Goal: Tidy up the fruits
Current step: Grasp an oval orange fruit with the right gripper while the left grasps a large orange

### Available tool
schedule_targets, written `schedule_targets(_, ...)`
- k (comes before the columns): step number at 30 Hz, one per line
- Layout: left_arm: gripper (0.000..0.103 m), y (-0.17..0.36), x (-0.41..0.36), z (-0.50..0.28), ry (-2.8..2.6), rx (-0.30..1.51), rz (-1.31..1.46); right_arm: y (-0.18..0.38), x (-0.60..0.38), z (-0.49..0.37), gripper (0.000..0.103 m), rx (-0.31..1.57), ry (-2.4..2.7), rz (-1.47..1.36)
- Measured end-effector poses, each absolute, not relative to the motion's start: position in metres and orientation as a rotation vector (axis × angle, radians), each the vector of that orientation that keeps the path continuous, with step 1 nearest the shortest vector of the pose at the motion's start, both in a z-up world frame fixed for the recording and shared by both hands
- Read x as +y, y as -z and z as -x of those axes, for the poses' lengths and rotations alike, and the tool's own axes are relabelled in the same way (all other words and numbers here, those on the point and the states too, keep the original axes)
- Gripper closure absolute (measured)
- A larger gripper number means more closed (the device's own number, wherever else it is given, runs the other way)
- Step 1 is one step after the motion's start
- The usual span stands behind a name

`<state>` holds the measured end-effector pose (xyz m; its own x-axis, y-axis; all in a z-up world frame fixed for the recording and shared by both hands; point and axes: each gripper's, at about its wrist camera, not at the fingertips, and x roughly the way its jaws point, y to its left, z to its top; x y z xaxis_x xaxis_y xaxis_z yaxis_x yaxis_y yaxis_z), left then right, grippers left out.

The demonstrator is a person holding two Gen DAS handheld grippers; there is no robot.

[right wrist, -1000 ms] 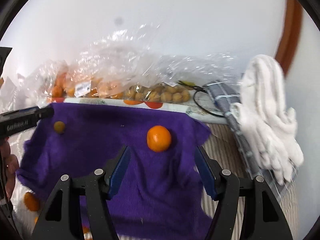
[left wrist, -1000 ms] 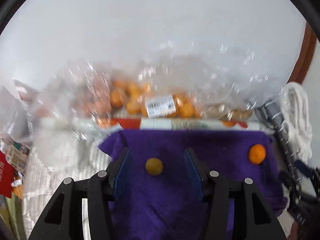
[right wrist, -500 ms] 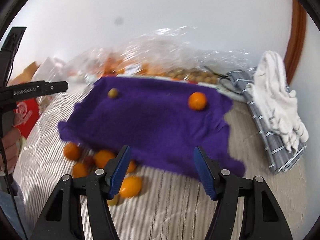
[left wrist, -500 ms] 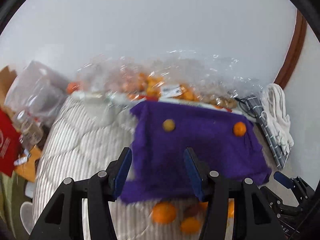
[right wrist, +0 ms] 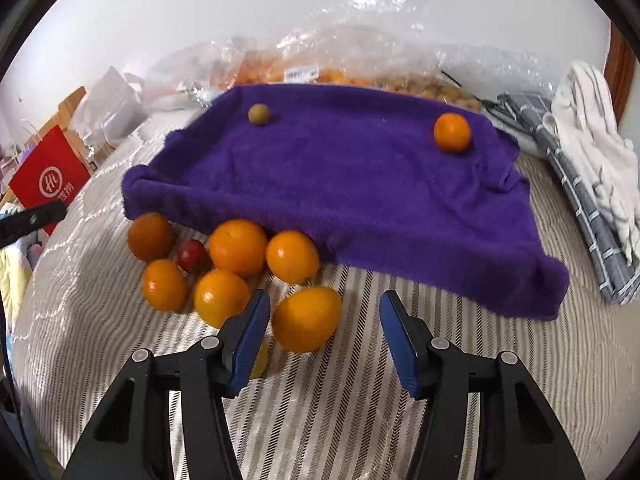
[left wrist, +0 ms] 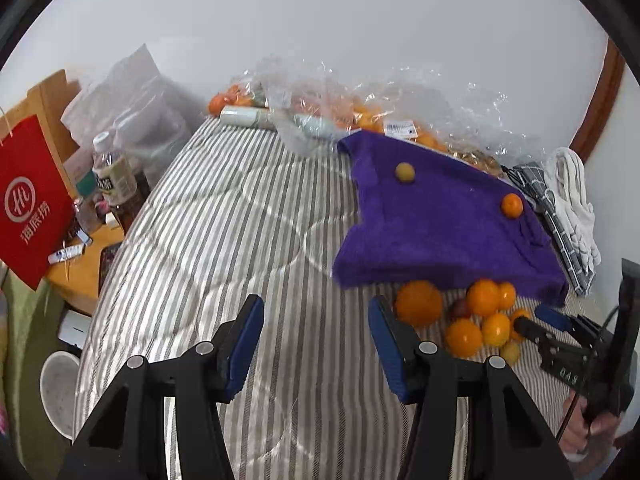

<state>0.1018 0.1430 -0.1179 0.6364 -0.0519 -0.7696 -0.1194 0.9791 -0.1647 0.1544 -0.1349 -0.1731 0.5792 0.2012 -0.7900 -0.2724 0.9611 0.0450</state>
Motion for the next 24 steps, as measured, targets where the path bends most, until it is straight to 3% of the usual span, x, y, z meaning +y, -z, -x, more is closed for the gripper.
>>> schedule_targets(2, 0.051, 0.122, 0.141, -0.101, -0.040, 0.896, 0.202, 0.177, -0.136, -0.156, 0.049, 0.923, -0.298, 0.054)
schedule_targets(6, 0.051, 0.126, 0.132, -0.103, -0.013, 0.901, 0.211, 0.182, -0.135, -0.159, 0.067, 0.950, -0.341, 0.021)
schedule_targets(24, 0.051, 0.144, 0.065, -0.137, 0.110, 0.958, 0.183, 0.184, -0.186, -0.131, 0.067, 0.884, -0.215, 0.126)
